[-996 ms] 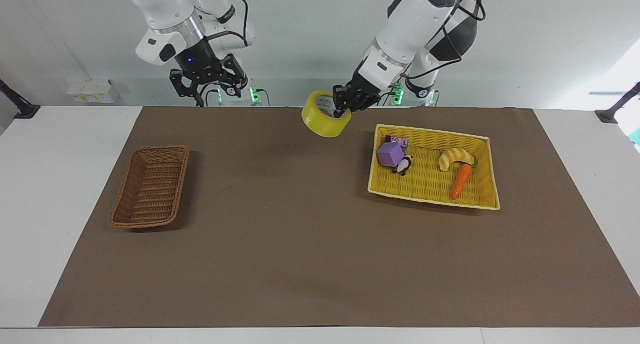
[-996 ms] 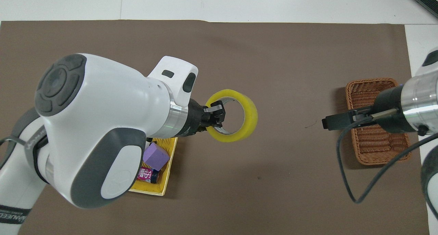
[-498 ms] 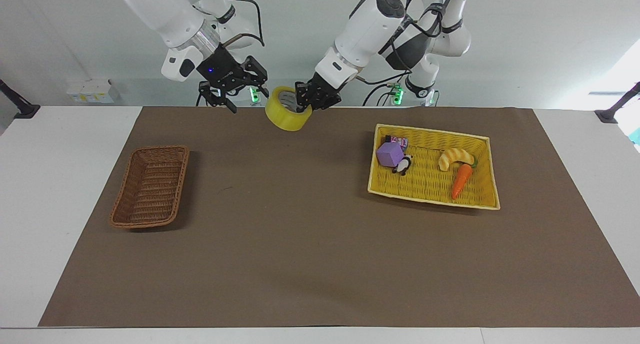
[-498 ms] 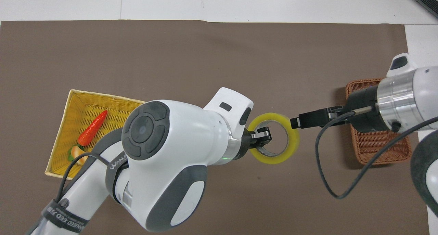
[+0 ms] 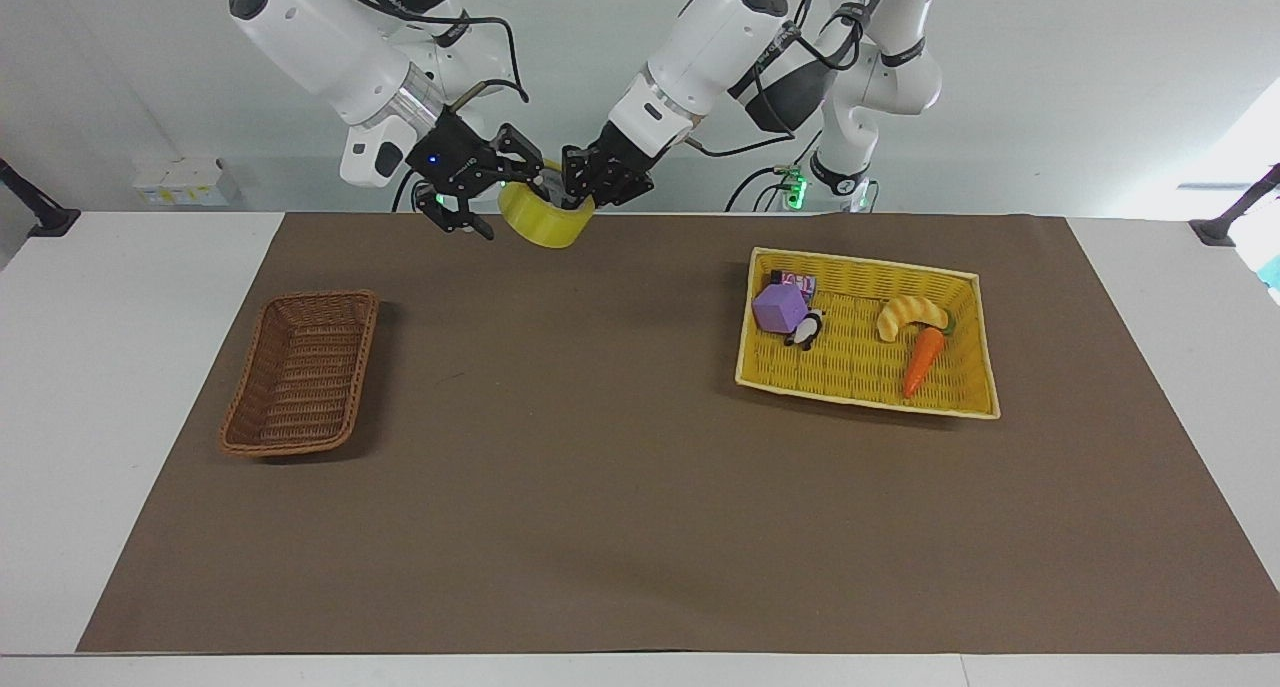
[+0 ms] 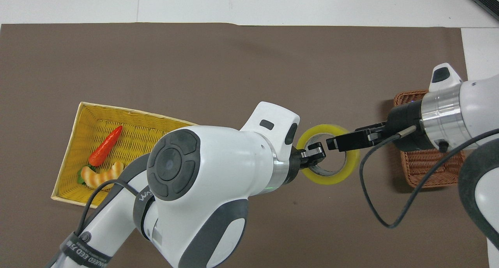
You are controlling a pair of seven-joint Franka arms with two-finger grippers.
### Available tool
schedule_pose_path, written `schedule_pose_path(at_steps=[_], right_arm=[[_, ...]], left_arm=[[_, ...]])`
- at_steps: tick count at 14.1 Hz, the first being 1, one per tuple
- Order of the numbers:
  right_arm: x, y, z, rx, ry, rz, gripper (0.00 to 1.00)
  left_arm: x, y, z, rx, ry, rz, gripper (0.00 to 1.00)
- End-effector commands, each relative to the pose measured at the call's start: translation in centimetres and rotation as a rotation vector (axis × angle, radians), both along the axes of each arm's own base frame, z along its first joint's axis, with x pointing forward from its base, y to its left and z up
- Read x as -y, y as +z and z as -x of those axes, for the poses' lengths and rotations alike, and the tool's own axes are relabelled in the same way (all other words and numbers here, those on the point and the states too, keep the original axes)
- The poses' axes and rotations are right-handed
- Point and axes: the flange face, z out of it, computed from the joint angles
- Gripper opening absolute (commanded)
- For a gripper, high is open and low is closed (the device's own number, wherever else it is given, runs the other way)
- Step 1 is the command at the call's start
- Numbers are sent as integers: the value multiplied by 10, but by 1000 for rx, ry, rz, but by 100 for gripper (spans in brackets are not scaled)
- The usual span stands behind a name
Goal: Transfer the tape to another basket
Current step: 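Carry the tape toward the right gripper while the right gripper reaches it, then grasp the tape with the right gripper while the left gripper releases it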
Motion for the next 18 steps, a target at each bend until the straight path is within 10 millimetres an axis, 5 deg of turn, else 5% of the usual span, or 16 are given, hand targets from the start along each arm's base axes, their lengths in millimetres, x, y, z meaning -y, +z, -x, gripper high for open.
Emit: schedule_pose_path(at_steps=[1,3,4,5,6,7,13,18], right_arm=[[4,-7,5,0,15,-5,28],[7,-7,4,-2,6,-5,0],[9,-6,3,-18,-20,-3,0],[8,-7,4,-45,-45,0,0],[8,-6,5,-48,-49,0,0],[9,-5,4,-46,-51,0,0],[10,-5,4,-49,-50,0,0],[26,-7,3,-60,-60,-1,0]], left_arm=[[13,20,1,4,48,60,0],[14,25,1,14,67,83,0],[14,28,0,30,75,98,0],[13,30,0,38,74,98,27],[12,31,3,39,72,95,82],[8,35,4,34,76,92,100],[-54,58,-14,-78,202,107,100],[-125,47,-47,-10,106,-96,100]])
